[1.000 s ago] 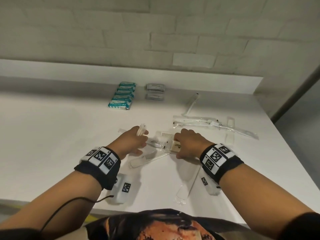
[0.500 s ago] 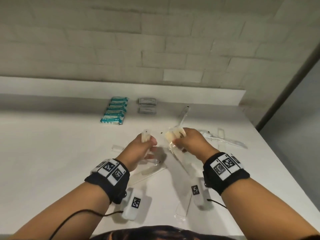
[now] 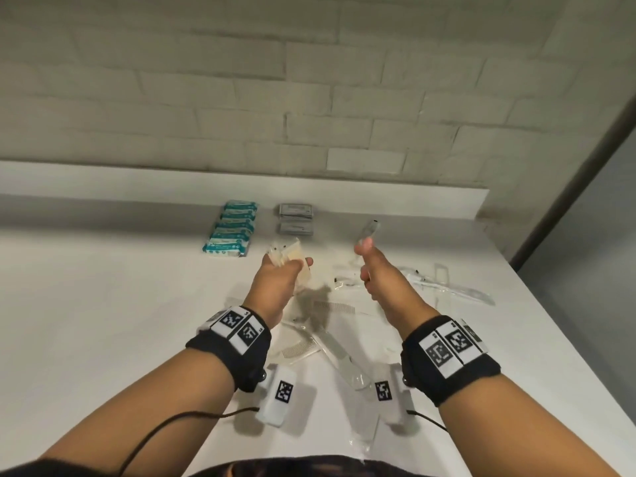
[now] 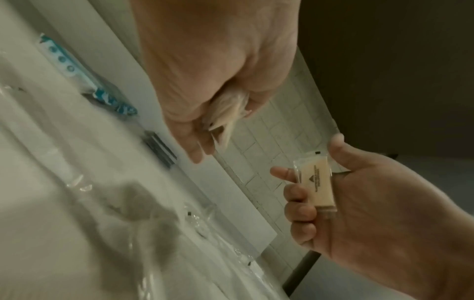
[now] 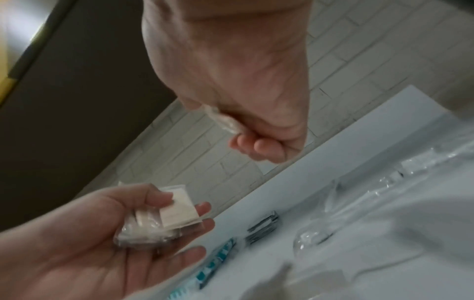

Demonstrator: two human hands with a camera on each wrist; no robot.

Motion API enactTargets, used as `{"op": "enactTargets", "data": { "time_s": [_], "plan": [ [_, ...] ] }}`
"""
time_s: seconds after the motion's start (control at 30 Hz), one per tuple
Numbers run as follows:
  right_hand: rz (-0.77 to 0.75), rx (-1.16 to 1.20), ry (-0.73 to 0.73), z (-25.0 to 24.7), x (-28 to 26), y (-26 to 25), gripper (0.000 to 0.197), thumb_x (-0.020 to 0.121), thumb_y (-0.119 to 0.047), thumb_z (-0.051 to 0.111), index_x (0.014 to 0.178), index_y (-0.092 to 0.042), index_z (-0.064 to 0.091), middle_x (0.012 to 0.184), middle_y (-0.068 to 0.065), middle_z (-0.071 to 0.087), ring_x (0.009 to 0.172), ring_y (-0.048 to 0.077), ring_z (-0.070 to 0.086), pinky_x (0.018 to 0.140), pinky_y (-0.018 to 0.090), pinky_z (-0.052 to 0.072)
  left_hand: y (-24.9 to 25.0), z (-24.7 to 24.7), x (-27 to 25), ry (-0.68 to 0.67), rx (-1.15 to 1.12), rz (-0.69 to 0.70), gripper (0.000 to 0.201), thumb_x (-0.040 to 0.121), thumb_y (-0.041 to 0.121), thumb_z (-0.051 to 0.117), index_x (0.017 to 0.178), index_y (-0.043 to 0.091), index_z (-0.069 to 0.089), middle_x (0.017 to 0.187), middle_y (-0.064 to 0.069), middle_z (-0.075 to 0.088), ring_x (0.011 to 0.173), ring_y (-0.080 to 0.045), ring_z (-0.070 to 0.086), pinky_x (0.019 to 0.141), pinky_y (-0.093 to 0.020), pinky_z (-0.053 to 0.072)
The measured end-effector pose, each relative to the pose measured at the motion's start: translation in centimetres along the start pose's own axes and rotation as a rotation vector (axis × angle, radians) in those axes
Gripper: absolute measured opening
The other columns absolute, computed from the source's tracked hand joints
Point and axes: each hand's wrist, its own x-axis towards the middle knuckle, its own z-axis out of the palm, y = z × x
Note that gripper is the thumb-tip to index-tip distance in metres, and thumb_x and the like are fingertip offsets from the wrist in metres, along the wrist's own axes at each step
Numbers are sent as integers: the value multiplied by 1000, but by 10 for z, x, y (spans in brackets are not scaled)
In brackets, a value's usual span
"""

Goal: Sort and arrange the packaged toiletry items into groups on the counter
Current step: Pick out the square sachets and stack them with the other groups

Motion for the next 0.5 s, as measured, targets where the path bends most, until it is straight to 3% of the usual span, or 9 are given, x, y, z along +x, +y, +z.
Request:
{"op": "enactTargets", "data": {
  "time_s": [0.07, 0.17, 0.27, 0.37, 0.43, 0.5],
  "plan": [
    [19, 77, -17, -4, 1, -1, 57, 96, -60, 27, 133, -23, 49, 82, -10, 41, 69, 6, 39, 65, 22, 31, 5, 0, -1, -24, -12, 31, 36, 93, 10, 49, 128, 12, 42, 106, -11, 73, 104, -25, 67, 88, -48, 54],
    [-57, 150, -34, -5, 1, -4, 55, 99, -49, 35, 128, -5, 50, 77, -1, 39, 64, 13, 33, 61, 25, 30, 12, 3, -9, -156, -96, 59, 31, 96, 4, 48, 126, 8, 44, 98, -12, 67, 94, -27, 69, 71, -42, 59],
    [-83, 139, -81, -3, -3, -9, 40, 97, -52, 39, 113, -20, 56, 82, -5, 47, 67, 11, 40, 64, 25, 33, 17, 15, -26, -322, -81, 69, 26, 93, 7, 57, 119, 11, 53, 89, -4, 59, 80, -19, 65, 64, -35, 57],
    [-105, 204, -120, 2, -6, -11, 20, 103, -28, 39, 109, -21, 56, 74, -14, 59, 62, -1, 51, 58, 15, 37, 14, 27, -35, -457, -16, 101, 22, 87, 15, 66, 109, 16, 63, 89, -3, 66, 81, -16, 66, 65, -30, 54],
    [-108, 234, -93, 1, -5, -10, 19, 100, -10, 45, 111, -13, 61, 78, -5, 64, 61, 5, 55, 58, 18, 39, 13, 33, -34, -419, 11, 128, 26, 83, 13, 68, 109, 11, 64, 87, -5, 69, 79, -17, 66, 63, -28, 53],
    [-106, 245, -72, -8, -5, -9, 13, 93, -2, 54, 101, -3, 64, 79, 5, 65, 65, 15, 57, 61, 25, 45, 13, 34, -30, -344, -9, 119, 32, 86, 7, 65, 118, 3, 60, 94, -10, 68, 81, -20, 64, 59, -27, 52]
  ]
}}
